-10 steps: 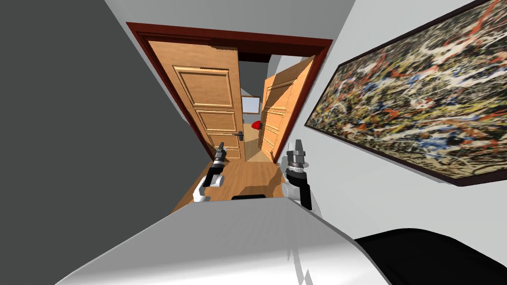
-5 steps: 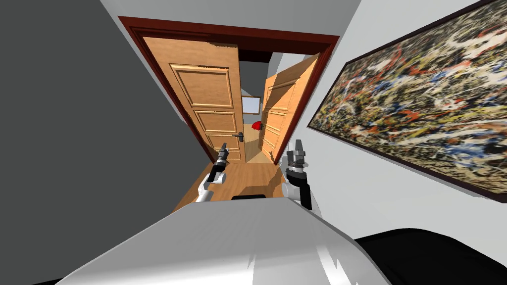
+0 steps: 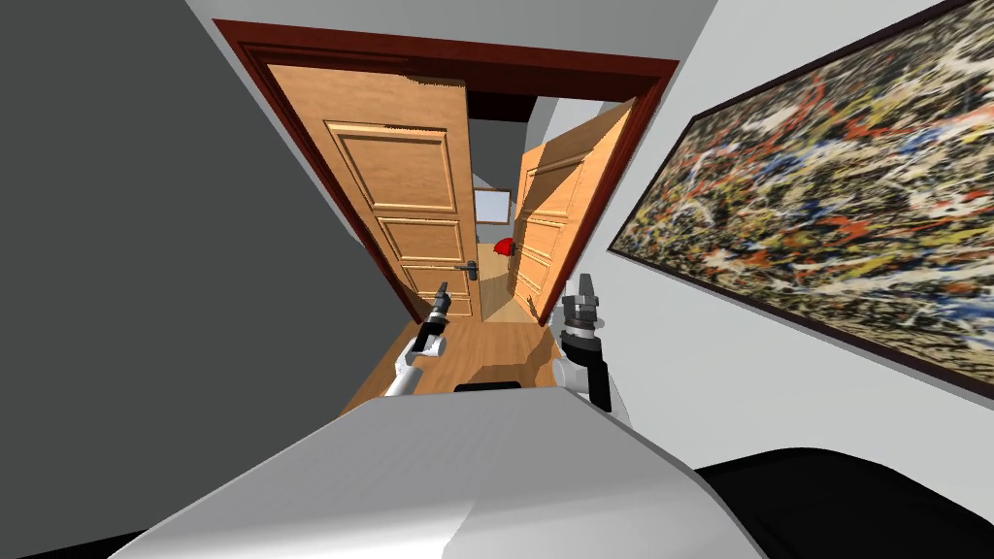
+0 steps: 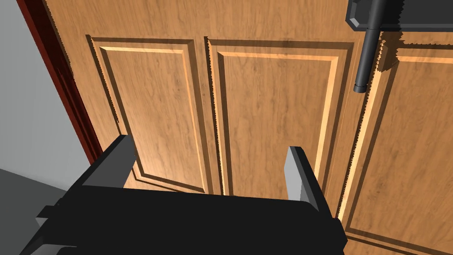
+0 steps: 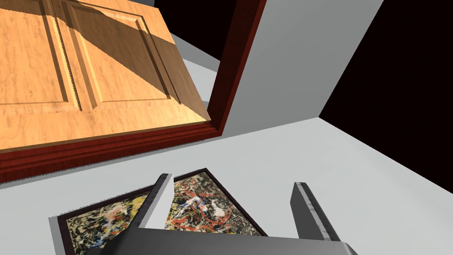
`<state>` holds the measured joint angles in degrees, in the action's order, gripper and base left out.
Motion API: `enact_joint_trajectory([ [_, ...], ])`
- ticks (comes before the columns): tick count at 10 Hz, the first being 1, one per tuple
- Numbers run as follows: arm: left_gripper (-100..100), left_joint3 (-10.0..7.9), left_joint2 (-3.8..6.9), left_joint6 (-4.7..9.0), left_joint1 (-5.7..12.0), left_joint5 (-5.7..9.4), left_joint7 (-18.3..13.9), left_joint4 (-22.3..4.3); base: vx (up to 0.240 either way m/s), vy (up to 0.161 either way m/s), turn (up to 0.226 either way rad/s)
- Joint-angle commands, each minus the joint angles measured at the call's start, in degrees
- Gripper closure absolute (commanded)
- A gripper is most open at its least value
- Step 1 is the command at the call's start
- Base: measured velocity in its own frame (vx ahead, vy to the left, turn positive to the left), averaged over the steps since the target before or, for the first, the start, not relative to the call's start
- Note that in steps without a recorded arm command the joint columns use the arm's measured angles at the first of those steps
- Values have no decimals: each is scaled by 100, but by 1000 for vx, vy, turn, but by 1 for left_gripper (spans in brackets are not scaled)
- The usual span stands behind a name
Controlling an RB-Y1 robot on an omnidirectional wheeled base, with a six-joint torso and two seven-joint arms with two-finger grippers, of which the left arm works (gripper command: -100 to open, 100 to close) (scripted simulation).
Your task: Push the door open
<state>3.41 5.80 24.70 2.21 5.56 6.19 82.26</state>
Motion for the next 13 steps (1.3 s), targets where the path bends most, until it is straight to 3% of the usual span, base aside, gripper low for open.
enact_joint_trajectory([
  [1, -100, -5, -10, 0, 99, 25, 5, -183, 70, 11, -1],
  [3, -100, -9, 0, 15, 329, 109, -8, -536, 63, 13, 2],
  [4, -100, -9, 0, 15, 329, 109, -8, -583, 58, 6, -2],
  [8, -100, -18, 12, 44, 776, 274, -35, -1343, 82, 18, 1],
  [9, -100, -18, 12, 44, 776, 274, -35, -1362, 67, 7, 0],
  [12, -100, -25, 16, 64, 1094, 391, -54, -1862, 73, 3, 2],
  [13, -100, -25, 16, 64, 1094, 391, -54, -1914, 65, 16, -3],
])
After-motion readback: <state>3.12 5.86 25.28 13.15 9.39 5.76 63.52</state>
